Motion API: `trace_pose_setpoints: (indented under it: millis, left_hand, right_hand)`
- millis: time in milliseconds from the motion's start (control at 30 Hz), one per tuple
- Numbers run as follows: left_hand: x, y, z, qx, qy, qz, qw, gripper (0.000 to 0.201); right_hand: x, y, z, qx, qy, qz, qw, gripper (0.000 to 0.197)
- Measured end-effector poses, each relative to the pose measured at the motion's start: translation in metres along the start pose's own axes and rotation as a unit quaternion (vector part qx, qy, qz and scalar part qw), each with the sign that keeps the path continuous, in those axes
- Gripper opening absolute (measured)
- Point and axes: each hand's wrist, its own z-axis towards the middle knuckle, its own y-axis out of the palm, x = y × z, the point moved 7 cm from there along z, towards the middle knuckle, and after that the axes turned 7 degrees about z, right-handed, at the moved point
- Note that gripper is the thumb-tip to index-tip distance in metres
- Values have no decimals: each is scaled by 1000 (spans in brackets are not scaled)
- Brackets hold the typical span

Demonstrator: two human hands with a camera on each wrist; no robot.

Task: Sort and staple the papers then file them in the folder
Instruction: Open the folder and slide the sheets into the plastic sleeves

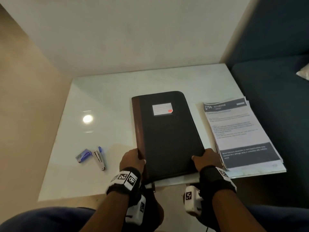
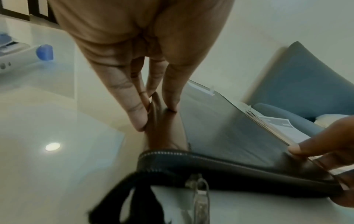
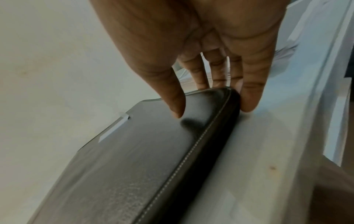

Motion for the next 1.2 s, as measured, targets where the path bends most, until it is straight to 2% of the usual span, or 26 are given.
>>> trace_pose_setpoints:
  millis: [167,333,400,500,567,633,700,767,833,867,933,967,1000,1067,1200]
  left_hand:
    - [12,-19,20,34,5,-48,998,20]
    - [26,-30,37,29,30,-126,991,45]
    - [30,-27,39,14,45,-112,993,50]
    - [35,-23,35,-3,62,-98,993,45]
    - [37,-25,33,-29,77,-98,992,40]
    - [37,-37,33,-60,80,-122,987,37]
    - [37,-62,34,-61,84,-175,979,45]
    - [33,-102,31,-54,62,-278,957,50]
    - [26,-136,25,-80,28,-394,915,61]
    - [21,-153,20,-87,28,-418,904,72]
    - [9,-182,8,-94,56,-424,899,84]
    - [0,-192,3,-88,69,-416,902,82]
    - [-9,-198,-1,-77,79,-408,906,76]
    - [-30,-203,2,-48,86,-410,907,63]
    - [-74,-198,28,44,42,-341,938,41]
  right_hand:
    - [-22,0,26,4,-45,48,998,45]
    - [-44,-7,44,11,-54,93,994,47]
    - [-49,-17,41,38,-46,97,994,48]
    - [-59,-41,25,101,-59,83,990,49]
    - [-71,-58,5,125,-92,149,977,42]
    - [-88,-74,-23,149,-135,248,948,34]
    - [-113,-84,-62,168,-206,301,916,29]
    - [-145,-81,-102,128,-285,340,887,29]
    - [-174,-61,-136,17,-345,363,866,31]
    - [-189,-49,-152,-44,-378,353,855,35]
    - [-210,-20,-181,-158,-438,306,830,49]
    - [-216,-3,-192,-200,-462,270,821,56]
    - [-219,12,-199,-215,-484,226,818,60]
    - [-220,31,-200,-190,-516,136,824,59]
    - [-212,50,-167,-165,-490,30,855,60]
